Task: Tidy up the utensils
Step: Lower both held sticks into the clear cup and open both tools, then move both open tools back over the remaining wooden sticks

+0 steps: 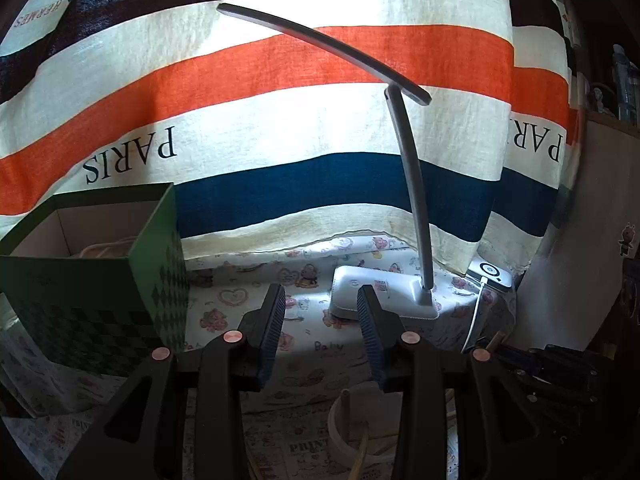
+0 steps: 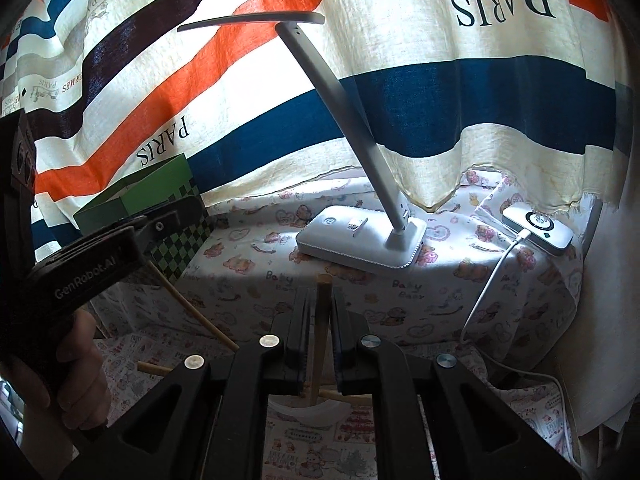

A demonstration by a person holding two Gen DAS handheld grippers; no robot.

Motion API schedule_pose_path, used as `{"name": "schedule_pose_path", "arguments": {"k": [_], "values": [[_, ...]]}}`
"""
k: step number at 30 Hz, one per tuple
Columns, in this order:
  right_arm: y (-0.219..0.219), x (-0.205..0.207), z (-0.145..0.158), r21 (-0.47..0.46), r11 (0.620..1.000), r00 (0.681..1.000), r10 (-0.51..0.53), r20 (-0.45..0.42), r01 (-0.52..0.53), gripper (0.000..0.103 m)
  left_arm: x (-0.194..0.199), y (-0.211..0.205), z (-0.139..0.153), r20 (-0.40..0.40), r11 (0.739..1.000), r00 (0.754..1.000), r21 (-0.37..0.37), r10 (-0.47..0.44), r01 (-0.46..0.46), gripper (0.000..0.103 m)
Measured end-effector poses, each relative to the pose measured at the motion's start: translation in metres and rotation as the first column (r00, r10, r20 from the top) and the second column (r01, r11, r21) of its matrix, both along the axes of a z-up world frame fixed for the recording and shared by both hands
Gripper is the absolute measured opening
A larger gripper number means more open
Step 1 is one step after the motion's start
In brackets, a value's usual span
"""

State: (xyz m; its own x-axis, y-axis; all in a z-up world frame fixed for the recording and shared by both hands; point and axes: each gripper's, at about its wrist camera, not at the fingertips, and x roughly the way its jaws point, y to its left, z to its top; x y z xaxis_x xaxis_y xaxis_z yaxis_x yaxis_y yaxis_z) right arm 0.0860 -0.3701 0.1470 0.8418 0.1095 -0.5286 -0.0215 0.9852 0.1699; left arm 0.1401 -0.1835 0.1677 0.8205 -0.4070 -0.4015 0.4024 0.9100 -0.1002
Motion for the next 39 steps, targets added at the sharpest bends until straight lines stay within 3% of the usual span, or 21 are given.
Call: {"name": "schedule_pose_path", "arguments": {"k": [2,5,8,11,13,16,18,21,25,27,31,34,39], "values": [[-0.002,-0.002,0.002,0.011,1.0,1.0,-0.007,0.013,0.006,0.027,-0.005,0.013,0.003,0.02,0.999,0.999,0.001,0.035,-0.035,0.044],[-0.002,-0.009,0.007,0.018,1.0,0.999,-0.013,0.045,0.012,0.031,-0.016,0.032,0.007,0.066,0.997,0.995,0.013,0.08,-0.081,0.054],[-0.002,-0.021,0.02,0.012,1.0,0.994,-0.007,0.109,0.006,0.049,-0.031,0.053,0.006,0.112,0.989,0.984,0.038,0.135,-0.14,0.069],[-0.002,-0.038,0.035,-0.021,0.999,0.981,-0.037,0.192,0.042,0.049,-0.051,0.079,-0.003,0.161,0.981,0.97,0.029,0.184,-0.191,0.081],[0.002,-0.051,0.044,-0.029,0.999,0.972,-0.036,0.234,0.043,0.05,-0.059,0.095,-0.011,0.152,0.976,0.965,0.021,0.212,-0.217,0.082],[0.013,-0.071,0.053,-0.026,1.0,0.961,-0.01,0.276,0.018,0.053,-0.066,0.112,-0.019,0.073,0.963,0.961,0.031,0.265,-0.268,0.082],[0.026,-0.084,0.052,-0.028,1.0,0.956,0.009,0.292,-0.001,0.057,-0.08,0.121,-0.02,0.104,0.96,0.956,0.027,0.275,-0.279,0.082],[0.048,-0.099,0.04,-0.041,0.999,0.958,0.043,0.283,-0.033,0.057,-0.103,0.127,-0.022,0.162,0.95,0.942,0.062,0.294,-0.307,0.083],[0.071,-0.113,0.017,-0.026,0.997,0.965,0.07,0.251,-0.066,0.057,-0.121,0.142,-0.035,0.033,0.949,0.95,0.048,0.309,-0.311,0.085],[0.08,-0.115,0.005,-0.009,0.997,0.971,0.083,0.224,-0.083,0.057,-0.136,0.15,-0.043,0.022,0.953,0.953,0.001,0.304,-0.304,0.085],[0.094,-0.117,-0.019,-0.003,0.995,0.977,0.102,0.187,-0.104,0.057,-0.155,0.158,-0.065,0.049,0.939,0.938,0.008,0.344,-0.345,0.087],[0.103,-0.113,-0.036,-0.003,0.994,0.982,0.111,0.153,-0.112,0.057,-0.155,0.16,-0.088,0.065,0.93,0.93,0.044,0.363,-0.366,0.089],[0.108,-0.097,-0.065,0.016,0.995,0.993,0.094,0.075,-0.096,0.057,-0.126,0.167,-0.119,-0.065,0.893,0.895,0.125,0.442,-0.432,0.089]]}}
